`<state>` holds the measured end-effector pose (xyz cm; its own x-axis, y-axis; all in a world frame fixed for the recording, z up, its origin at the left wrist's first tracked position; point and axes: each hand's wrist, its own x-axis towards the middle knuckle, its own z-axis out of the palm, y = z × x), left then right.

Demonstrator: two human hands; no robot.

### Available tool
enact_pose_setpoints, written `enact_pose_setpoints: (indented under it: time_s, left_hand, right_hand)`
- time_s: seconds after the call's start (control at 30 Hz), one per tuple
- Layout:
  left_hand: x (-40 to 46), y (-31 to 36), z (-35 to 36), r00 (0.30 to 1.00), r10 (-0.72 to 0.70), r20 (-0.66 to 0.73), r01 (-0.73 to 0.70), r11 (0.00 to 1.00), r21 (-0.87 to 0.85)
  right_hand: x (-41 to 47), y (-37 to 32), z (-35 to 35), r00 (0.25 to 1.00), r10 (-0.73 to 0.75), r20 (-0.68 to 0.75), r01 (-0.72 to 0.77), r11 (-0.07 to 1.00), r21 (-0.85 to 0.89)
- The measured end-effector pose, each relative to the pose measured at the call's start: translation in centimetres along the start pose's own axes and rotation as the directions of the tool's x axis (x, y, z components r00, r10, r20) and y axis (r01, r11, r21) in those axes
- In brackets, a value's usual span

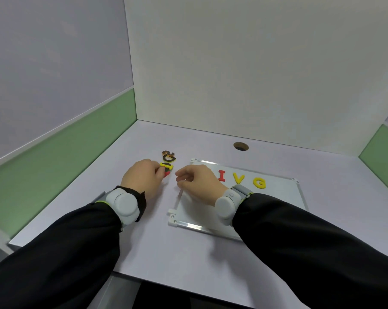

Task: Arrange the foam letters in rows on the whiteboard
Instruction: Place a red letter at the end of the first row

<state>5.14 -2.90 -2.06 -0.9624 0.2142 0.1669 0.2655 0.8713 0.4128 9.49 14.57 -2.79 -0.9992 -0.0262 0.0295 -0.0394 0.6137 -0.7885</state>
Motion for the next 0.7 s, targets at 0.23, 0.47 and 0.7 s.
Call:
enact_pose_setpoints:
  time_s: [0.23, 0.47, 0.7]
  left_hand:
    - [-0.7, 2.9, -0.3, 0.994, -0.102, 0.039, 0.097, 0.665, -0.740]
    - [-1.3, 4.1, 0.2, 0.983, -0.076, 0.165, 0.177, 0.617, -0.767]
    - [-1.5, 5.8, 1.0, 0.981, -0.111, 0.162, 0.196, 0.553, -0.810]
  right_hand:
    - [-0.8, -0.4, -1.0, 0.990, 0.139, -0.016, -0.128, 0.950, 0.285]
    - [-1.5, 0.2, -2.8, 0.984, 0.166, -0.069, -0.123, 0.903, 0.413]
    - [-2.4, 1.3, -4.8, 0.979, 0.201, 0.025, -0.186, 0.841, 0.509]
